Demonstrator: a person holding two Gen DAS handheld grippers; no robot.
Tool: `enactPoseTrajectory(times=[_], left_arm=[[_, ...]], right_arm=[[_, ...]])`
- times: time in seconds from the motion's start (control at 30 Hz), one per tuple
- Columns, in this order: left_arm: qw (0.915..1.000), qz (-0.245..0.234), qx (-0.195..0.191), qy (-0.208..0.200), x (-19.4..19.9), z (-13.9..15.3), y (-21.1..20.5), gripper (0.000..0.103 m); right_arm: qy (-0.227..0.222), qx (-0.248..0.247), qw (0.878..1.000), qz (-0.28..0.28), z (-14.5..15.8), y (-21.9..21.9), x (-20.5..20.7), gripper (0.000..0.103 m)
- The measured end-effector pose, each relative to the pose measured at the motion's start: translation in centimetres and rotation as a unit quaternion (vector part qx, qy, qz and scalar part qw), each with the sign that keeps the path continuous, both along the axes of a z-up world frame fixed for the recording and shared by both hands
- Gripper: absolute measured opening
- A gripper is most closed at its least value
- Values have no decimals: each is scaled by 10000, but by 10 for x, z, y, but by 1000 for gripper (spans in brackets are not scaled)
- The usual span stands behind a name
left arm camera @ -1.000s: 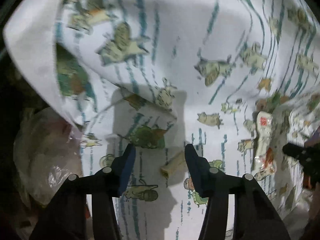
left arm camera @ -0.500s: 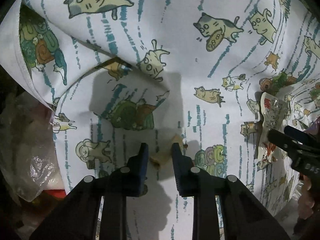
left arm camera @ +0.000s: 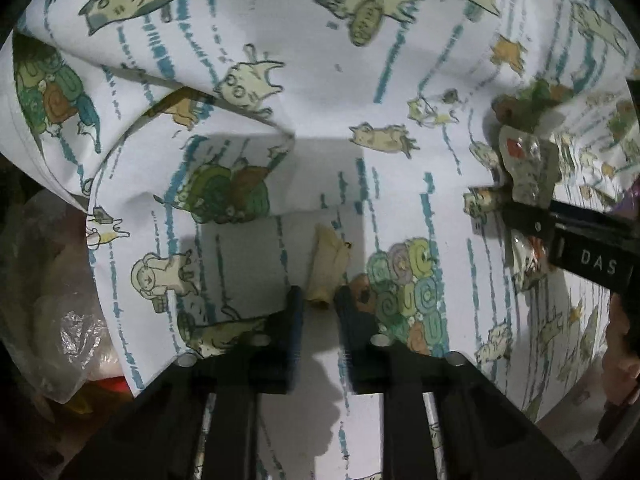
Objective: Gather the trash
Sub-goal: 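Lift the snack packet with right tool while left tool lifts the beige scrap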
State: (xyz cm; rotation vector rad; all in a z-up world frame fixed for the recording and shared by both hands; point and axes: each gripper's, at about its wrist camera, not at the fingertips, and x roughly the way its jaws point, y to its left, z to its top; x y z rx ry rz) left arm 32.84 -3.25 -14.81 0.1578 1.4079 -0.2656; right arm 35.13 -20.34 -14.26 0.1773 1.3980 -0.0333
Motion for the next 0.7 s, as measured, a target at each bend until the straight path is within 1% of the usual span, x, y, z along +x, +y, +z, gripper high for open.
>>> enactPoseTrajectory(times=[0.03,0.07,0.13,0.17,0.23,0.3,0.37,0.43,0.53,0.67,0.7], left_arm=[[9999,1,83,-63,-2,1,-4,16],[9996,22,186,-196,-4,8,-7,16],[9995,4,15,-313,-7,20,-13,15],[9991,12,-184,-390,-9,31,-14,15],[9978,53,-366,-545,-14,47,-15,15],[9946,72,-563,-864,-19,66,-17,15],[9895,-17,-698,-1265,-23,83,-20,15],[9852,43,-670,-1580,-31,94,-7,15],[9780,525,-524,-1951,-32,109,2,15],[9686,811,-633,-2263,-37,127,17,15],[9661,817,-678,-2353,-38,131,17,15]], right_arm=[[17,43,10000,7,4,-3,-2,60],[30,108,9999,-2,4,-4,-4,60],[-17,256,9997,-37,7,-2,-10,60],[-84,256,9996,-28,7,-5,-14,60],[-298,156,9994,64,20,-8,-18,60],[-517,139,9985,145,31,-13,-24,60],[-723,343,9967,167,41,-18,-29,60],[-851,656,9941,167,52,-23,-35,60],[-1033,1060,9888,202,67,-32,-44,60],[-1464,1065,9826,414,88,-37,-56,61],[-1571,1036,9810,473,93,-37,-60,61]])
